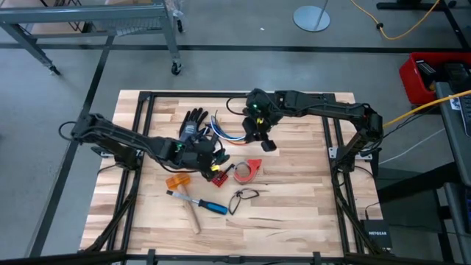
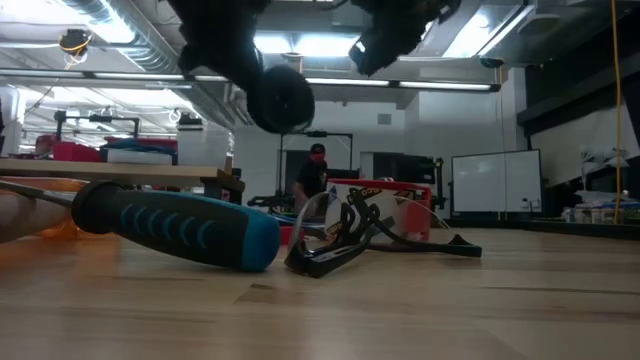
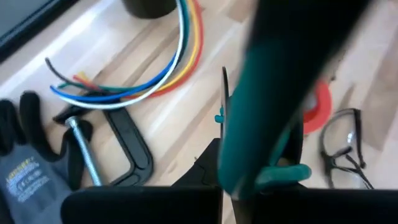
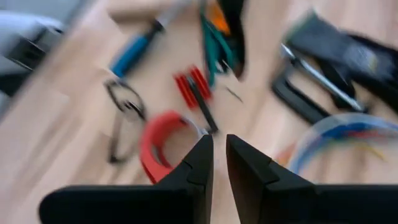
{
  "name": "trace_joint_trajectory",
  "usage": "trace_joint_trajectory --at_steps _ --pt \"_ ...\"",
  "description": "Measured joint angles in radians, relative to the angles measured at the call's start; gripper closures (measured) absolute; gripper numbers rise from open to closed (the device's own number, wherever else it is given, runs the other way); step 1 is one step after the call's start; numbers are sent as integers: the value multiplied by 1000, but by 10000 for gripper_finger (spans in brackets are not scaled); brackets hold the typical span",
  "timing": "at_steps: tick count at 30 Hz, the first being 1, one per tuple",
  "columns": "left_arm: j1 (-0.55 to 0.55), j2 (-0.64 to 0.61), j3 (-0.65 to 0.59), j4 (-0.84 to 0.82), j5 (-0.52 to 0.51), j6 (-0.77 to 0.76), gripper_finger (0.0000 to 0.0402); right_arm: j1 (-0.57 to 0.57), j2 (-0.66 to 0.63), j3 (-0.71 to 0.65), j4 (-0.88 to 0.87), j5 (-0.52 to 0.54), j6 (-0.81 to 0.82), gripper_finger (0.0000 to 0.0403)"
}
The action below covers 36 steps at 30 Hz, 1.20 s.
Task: Coil cords
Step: Coil the wire onto the spool
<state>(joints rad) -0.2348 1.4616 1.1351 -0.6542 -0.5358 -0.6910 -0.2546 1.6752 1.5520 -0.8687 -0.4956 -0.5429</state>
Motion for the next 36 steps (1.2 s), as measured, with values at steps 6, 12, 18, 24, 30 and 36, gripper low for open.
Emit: trace_joint_trajectory --at_steps 6,12,18,24,30,36 --pt "-10 -50 0 43 7 104 401 0 0 -13 164 -245 66 354" --pt "-16 -52 0 101 33 229 401 12 0 -43 375 -272 191 354" --pt "-16 -52 0 105 35 266 401 61 0 -48 465 -212 224 354" --pt "-16 -52 0 191 35 411 401 117 7 -49 542 -71 224 354" --pt "-16 -51 0 229 35 467 401 145 24 -49 583 -57 225 354" --pt "-16 -51 0 229 35 467 401 150 41 -49 594 -85 262 354"
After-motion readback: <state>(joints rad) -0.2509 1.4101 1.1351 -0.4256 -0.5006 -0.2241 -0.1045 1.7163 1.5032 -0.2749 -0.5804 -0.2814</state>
